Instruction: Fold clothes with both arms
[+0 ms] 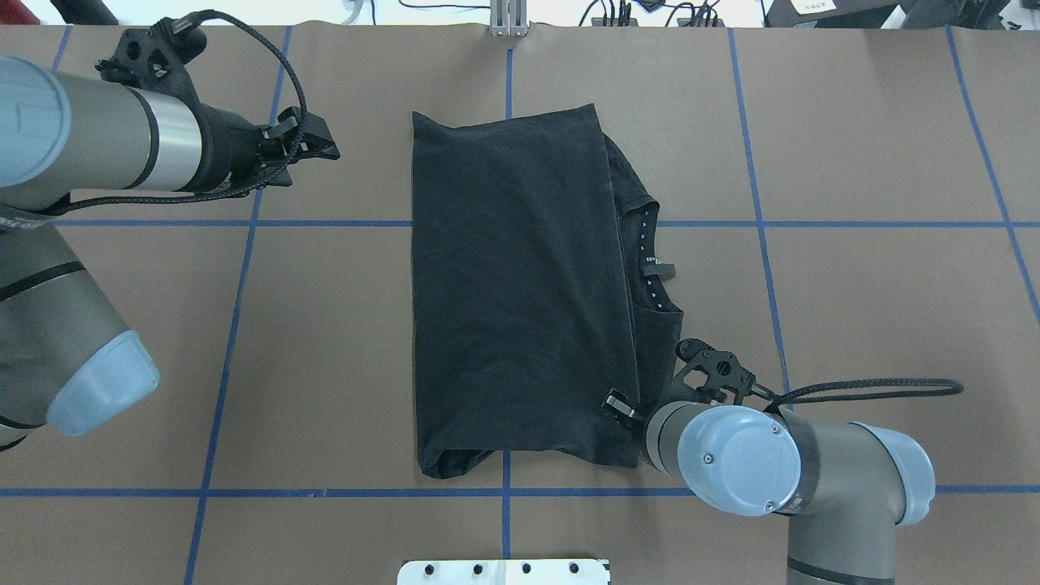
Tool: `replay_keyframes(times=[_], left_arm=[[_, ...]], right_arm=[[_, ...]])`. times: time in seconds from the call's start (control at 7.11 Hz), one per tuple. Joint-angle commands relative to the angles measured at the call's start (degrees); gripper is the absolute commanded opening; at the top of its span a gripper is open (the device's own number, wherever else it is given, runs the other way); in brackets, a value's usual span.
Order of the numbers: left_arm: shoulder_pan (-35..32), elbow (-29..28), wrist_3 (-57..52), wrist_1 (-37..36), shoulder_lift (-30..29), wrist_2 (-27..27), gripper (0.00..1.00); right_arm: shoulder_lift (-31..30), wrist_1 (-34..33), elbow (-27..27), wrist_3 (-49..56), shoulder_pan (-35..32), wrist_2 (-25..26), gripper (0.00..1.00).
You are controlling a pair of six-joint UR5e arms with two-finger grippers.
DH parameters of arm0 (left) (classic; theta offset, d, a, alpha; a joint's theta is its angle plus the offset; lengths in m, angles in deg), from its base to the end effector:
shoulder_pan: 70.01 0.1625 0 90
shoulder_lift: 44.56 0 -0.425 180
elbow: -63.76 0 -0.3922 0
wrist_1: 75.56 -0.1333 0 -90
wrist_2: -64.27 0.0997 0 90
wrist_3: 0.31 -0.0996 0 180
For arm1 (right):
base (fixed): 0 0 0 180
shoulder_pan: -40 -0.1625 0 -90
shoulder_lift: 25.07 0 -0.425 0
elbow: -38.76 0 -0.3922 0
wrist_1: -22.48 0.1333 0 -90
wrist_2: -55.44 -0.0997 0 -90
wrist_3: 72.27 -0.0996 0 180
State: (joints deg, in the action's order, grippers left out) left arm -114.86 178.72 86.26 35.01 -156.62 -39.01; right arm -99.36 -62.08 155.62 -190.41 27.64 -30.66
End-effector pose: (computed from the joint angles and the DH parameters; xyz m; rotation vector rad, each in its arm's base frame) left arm 0.3153 -0.4694 0.2142 0.2971 1.1680 -0.4981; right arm -0.5019 -0.2534 0.2987 -0.0527 -0.8568 0.6925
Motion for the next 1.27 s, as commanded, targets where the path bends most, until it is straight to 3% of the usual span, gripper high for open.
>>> replay_keyframes(times=[0.0, 0.98, 1.12], left_arm=[[-0.06, 0.09, 0.0, -0.09, 0.09, 0.0, 0.73], [0.03, 0.09, 0.09, -0.09, 0.17, 0.0, 0.73], [0.03, 0.09, 0.09, -0.09, 0.09, 0.0, 0.73]], right_arm=[[-0.06, 0.89, -1.72, -5.35, 0.05, 0.06, 0.61], [0.29, 0.89, -3.13, -5.35, -0.21, 0.06, 0.62], [0.2, 0.8, -3.13, -5.35, -0.21, 0.06, 0.67]])
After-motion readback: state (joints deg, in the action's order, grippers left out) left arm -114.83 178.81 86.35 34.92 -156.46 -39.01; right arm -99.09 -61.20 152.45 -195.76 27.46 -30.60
